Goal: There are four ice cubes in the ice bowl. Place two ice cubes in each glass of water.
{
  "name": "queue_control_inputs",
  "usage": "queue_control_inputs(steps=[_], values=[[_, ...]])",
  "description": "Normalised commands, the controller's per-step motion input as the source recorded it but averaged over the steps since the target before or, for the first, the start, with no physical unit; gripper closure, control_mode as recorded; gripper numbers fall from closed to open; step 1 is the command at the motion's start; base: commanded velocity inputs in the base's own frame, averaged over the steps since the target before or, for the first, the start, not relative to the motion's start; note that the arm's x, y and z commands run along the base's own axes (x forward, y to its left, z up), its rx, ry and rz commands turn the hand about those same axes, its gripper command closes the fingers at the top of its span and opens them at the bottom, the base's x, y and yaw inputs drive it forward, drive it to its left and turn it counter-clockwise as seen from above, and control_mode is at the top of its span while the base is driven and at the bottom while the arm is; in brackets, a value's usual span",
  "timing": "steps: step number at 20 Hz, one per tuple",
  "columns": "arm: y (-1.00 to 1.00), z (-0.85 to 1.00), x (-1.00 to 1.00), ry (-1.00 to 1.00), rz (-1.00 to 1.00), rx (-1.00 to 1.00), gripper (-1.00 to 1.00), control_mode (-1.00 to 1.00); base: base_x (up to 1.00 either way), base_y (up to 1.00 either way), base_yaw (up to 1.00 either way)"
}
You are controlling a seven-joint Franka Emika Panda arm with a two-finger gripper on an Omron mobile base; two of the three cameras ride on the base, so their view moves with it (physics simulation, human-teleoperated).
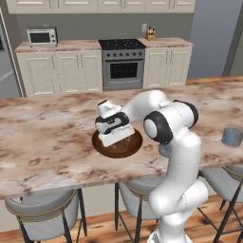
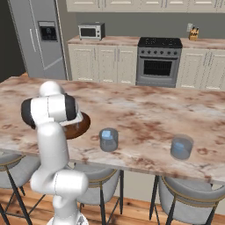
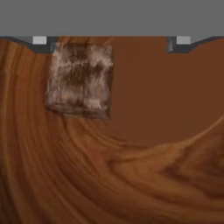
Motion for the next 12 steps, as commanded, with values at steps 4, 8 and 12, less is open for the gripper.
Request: queue_control_inputs(steps=[4,8,12], values=[[-0.12,0.03,0.0,-0.06,0.0,0.03,-1.0,-1.0,0.0,0.0,0.0],[-0.25,0.14,0.0,-0.03,0.0,0.08,-1.0,-1.0,0.0,0.0,0.0],[-0.03,0.14,0.0,0.0,0.0,0.02,-1.0,-1.0,0.0,0.0,0.0]])
